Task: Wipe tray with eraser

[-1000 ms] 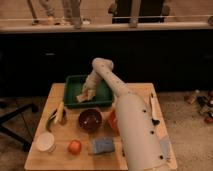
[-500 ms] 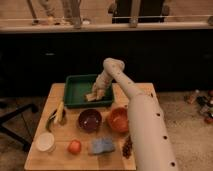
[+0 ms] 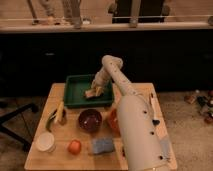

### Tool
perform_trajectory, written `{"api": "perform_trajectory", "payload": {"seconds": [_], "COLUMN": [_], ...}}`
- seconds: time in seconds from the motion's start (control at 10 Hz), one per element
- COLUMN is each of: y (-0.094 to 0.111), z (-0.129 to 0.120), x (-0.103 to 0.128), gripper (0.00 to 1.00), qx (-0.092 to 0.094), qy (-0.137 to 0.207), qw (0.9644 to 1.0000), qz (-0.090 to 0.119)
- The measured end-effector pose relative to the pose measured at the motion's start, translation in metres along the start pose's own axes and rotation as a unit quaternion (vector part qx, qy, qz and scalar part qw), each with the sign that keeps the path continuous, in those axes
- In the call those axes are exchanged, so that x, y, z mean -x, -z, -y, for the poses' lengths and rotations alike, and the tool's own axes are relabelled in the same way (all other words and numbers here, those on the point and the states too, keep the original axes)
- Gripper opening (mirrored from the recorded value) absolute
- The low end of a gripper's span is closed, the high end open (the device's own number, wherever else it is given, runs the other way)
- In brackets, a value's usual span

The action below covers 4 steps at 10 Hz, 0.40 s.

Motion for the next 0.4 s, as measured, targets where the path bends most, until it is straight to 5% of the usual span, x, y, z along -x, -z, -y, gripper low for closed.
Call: {"api": "perform_trajectory", "payload": {"seconds": [0.4], "y": [-0.015], "z": [0.004], "x": [0.022], "gripper": [0.00], "qx": [0.006], "qy": [0.027], "qw": [0.9995], "qz": [0.014]}}
